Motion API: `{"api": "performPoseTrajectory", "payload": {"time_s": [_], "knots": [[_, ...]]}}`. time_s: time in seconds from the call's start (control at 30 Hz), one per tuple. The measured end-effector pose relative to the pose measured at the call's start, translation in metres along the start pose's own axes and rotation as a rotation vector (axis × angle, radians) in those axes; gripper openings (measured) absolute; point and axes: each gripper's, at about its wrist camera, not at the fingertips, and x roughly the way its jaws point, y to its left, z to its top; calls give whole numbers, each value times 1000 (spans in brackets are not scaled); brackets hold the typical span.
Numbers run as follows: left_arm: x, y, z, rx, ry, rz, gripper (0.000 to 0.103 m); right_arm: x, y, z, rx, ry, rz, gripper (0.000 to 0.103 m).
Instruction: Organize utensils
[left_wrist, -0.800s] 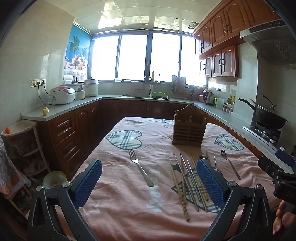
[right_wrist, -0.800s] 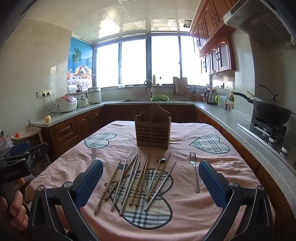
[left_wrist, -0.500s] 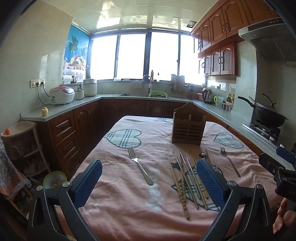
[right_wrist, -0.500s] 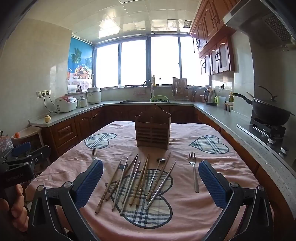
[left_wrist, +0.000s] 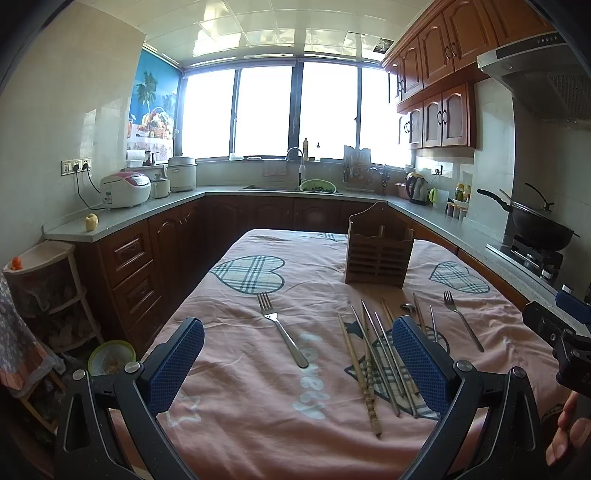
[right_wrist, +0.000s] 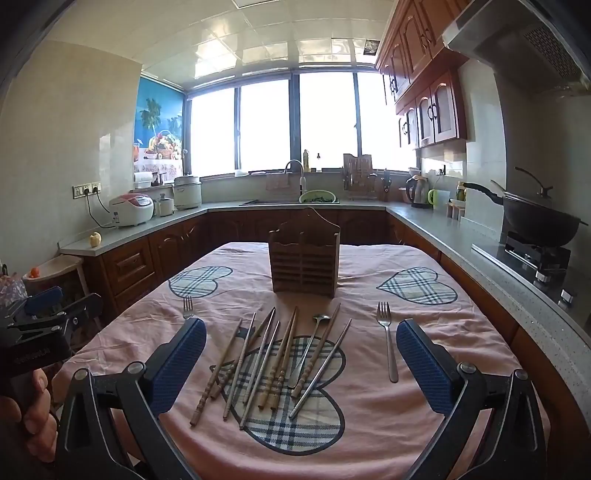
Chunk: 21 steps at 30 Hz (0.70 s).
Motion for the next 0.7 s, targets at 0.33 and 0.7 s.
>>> {"api": "performPoseTrajectory", "payload": {"time_s": [0.33,0.7], "knots": [[1,-1,-1,-2,5,0,102,-1,-1,0,7,-4,7,103],[2,-1,-1,-3,5,1,102,-2,0,1,7,-8,12,103]]}}
